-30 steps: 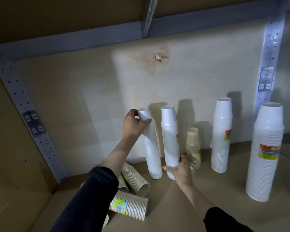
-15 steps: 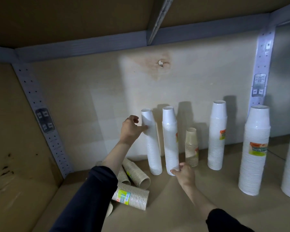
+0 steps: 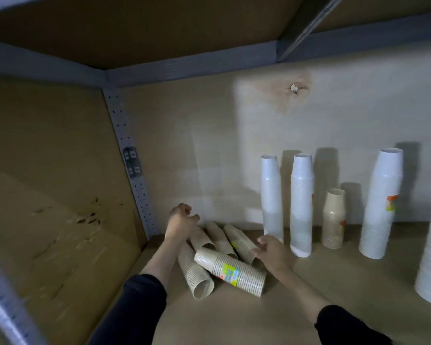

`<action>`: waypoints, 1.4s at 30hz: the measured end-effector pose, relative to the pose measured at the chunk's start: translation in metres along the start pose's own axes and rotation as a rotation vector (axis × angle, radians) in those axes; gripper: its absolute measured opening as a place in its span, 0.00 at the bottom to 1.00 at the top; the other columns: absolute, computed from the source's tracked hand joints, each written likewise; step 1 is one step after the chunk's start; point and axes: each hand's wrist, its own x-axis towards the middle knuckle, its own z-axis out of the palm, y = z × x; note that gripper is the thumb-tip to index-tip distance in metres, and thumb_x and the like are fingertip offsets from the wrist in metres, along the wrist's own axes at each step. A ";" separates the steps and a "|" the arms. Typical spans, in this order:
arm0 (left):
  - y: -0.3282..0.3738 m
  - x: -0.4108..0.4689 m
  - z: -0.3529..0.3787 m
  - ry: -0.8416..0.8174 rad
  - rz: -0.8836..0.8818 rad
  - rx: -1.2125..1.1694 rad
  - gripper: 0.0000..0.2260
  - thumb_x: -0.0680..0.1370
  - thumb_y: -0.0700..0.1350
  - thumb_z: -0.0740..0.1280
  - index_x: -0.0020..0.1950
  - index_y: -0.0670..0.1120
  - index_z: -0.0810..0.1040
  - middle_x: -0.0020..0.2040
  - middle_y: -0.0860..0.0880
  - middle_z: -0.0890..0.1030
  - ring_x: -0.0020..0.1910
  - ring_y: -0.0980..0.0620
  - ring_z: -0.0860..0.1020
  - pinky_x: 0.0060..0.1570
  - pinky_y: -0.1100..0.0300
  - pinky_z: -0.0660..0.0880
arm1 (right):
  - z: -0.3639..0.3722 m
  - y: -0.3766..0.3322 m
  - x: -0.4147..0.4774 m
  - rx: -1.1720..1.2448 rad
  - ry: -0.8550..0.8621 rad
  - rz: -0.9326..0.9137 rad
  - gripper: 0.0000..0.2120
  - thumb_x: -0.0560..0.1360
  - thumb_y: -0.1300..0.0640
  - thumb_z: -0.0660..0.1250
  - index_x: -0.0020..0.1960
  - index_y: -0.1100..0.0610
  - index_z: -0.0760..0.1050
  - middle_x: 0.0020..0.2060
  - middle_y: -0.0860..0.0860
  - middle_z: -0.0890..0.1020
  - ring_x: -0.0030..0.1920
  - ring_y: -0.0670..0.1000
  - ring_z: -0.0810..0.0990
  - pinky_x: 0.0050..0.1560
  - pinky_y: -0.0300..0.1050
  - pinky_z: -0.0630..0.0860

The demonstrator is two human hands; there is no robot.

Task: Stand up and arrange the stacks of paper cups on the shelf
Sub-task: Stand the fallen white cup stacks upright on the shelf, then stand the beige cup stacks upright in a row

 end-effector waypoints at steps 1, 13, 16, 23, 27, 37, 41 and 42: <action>-0.013 -0.001 -0.005 -0.008 -0.063 0.024 0.18 0.76 0.42 0.66 0.64 0.38 0.72 0.63 0.40 0.76 0.62 0.42 0.75 0.57 0.58 0.71 | 0.003 -0.006 0.003 -0.043 -0.033 -0.018 0.17 0.73 0.59 0.67 0.60 0.64 0.74 0.58 0.57 0.79 0.60 0.55 0.76 0.57 0.40 0.69; -0.103 -0.008 0.029 -0.372 -0.599 -0.515 0.11 0.73 0.50 0.70 0.48 0.43 0.78 0.39 0.46 0.82 0.39 0.53 0.79 0.39 0.60 0.77 | 0.025 -0.029 0.036 -0.380 -0.271 0.062 0.22 0.72 0.52 0.69 0.60 0.65 0.74 0.60 0.59 0.79 0.60 0.57 0.77 0.54 0.44 0.74; -0.111 0.003 0.039 -0.411 -0.602 -0.545 0.16 0.72 0.47 0.71 0.55 0.41 0.76 0.51 0.43 0.81 0.52 0.48 0.79 0.51 0.54 0.77 | 0.028 -0.030 0.038 -0.309 -0.210 0.101 0.24 0.70 0.52 0.71 0.60 0.66 0.74 0.60 0.60 0.79 0.60 0.57 0.78 0.52 0.43 0.74; -0.105 -0.004 0.007 -0.162 -0.474 -0.447 0.12 0.70 0.42 0.73 0.50 0.40 0.79 0.47 0.43 0.82 0.43 0.48 0.80 0.36 0.60 0.76 | 0.046 -0.033 0.043 0.014 -0.049 -0.026 0.31 0.68 0.58 0.74 0.65 0.70 0.67 0.61 0.65 0.75 0.63 0.60 0.73 0.62 0.48 0.68; -0.097 0.002 -0.021 0.071 -0.281 -0.253 0.23 0.69 0.38 0.73 0.61 0.35 0.70 0.53 0.44 0.77 0.54 0.43 0.77 0.46 0.59 0.70 | 0.052 -0.037 0.043 0.172 0.063 -0.047 0.33 0.64 0.66 0.75 0.65 0.70 0.64 0.62 0.66 0.71 0.61 0.61 0.73 0.62 0.46 0.66; -0.127 -0.013 -0.023 0.237 -0.216 -0.317 0.27 0.68 0.35 0.74 0.62 0.37 0.64 0.61 0.39 0.74 0.62 0.41 0.74 0.62 0.48 0.70 | 0.055 -0.026 0.044 0.393 0.079 0.159 0.35 0.57 0.69 0.79 0.59 0.69 0.65 0.56 0.65 0.75 0.57 0.61 0.77 0.57 0.51 0.72; -0.126 -0.014 -0.025 0.225 -0.198 -0.296 0.29 0.69 0.36 0.74 0.64 0.38 0.63 0.63 0.39 0.73 0.63 0.41 0.73 0.63 0.49 0.70 | 0.052 -0.027 0.038 0.361 0.073 0.142 0.35 0.57 0.70 0.79 0.58 0.70 0.65 0.56 0.66 0.75 0.57 0.61 0.77 0.56 0.50 0.72; -0.125 -0.015 -0.025 0.225 -0.196 -0.292 0.29 0.69 0.36 0.74 0.64 0.38 0.63 0.63 0.39 0.73 0.63 0.41 0.73 0.63 0.50 0.70 | 0.052 -0.027 0.035 0.346 0.080 0.139 0.35 0.56 0.70 0.79 0.58 0.70 0.66 0.56 0.66 0.75 0.56 0.61 0.77 0.56 0.50 0.72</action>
